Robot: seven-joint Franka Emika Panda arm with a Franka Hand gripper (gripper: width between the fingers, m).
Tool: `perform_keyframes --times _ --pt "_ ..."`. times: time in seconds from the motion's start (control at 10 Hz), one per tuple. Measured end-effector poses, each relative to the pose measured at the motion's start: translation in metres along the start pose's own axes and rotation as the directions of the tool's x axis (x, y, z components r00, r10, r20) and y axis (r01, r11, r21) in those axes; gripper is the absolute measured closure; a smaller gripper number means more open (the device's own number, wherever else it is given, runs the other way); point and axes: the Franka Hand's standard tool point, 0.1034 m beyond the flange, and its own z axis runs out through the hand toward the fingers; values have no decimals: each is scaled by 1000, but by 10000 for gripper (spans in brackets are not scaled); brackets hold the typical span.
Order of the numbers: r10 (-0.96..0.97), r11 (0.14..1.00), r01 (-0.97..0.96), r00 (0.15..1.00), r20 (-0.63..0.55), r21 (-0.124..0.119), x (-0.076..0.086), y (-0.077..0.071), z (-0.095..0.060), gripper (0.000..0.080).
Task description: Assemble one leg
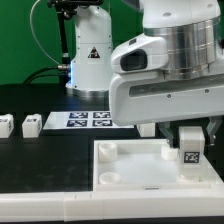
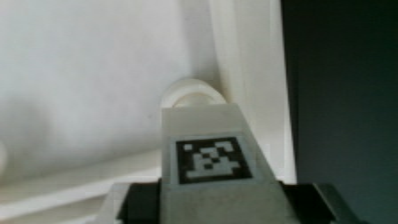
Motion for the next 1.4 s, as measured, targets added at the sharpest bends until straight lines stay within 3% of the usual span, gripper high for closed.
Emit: perform_keyframes --times 0.1,0.3,0.6,0.7,0.8,0.9,1.1,1.2,1.3,1.4 --pt "67 998 -67 998 -5 1 0 0 1 500" --pt "376 926 -373 922 -93 49 -5 1 2 500" --pt "727 686 -716 683 -78 129 -13 -5 7 500" --pt "835 548 -822 549 -41 157 -14 -10 9 500" --pt "893 444 -878 451 -4 176 -14 -13 9 500" --pt "918 387 -905 396 15 178 -14 -15 9 500" --pt "872 483 -858 490 -4 177 -14 -14 9 486" --pt "823 563 -809 568 -20 171 -13 -12 8 297" --pt "723 687 -708 689 -53 164 -10 -6 7 196" --pt "553 832 -542 827 -101 114 -11 -4 7 163"
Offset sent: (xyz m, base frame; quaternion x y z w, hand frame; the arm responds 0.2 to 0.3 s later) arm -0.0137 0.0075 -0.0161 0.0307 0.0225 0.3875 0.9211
